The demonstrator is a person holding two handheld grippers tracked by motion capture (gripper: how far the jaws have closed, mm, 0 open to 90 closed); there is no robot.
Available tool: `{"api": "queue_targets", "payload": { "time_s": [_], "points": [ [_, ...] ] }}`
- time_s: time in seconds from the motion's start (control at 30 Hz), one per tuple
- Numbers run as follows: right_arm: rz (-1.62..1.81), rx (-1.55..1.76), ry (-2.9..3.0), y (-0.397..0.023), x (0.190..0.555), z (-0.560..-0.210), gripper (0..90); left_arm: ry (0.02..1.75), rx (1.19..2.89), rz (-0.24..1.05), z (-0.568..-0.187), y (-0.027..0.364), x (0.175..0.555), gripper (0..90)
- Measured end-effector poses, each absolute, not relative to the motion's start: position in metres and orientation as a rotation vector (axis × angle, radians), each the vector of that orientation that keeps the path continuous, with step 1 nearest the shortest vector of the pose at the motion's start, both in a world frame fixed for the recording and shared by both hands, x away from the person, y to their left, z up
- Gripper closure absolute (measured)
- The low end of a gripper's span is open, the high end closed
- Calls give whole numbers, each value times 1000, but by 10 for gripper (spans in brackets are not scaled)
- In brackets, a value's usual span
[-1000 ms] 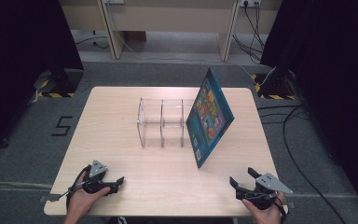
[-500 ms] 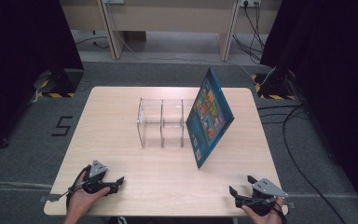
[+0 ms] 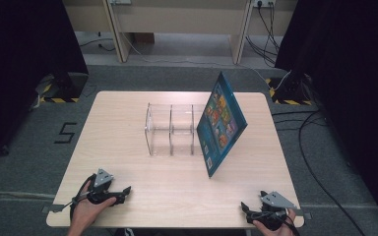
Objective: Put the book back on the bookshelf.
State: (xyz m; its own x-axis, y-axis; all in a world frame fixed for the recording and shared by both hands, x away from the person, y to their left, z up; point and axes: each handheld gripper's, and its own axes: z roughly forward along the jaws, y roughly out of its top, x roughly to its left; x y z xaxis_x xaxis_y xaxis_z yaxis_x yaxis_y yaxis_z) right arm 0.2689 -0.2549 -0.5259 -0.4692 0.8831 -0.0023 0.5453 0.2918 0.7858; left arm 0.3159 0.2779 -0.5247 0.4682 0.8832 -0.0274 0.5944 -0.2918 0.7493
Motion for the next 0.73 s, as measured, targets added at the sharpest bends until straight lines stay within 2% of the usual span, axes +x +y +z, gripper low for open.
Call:
{"api": "queue_targets", "payload": {
  "time_s": [0.73],
  "points": [
    [1071, 1252, 2102, -257, 267, -530, 154, 1225, 2007, 520, -525, 278, 316, 133]
  ]
}}
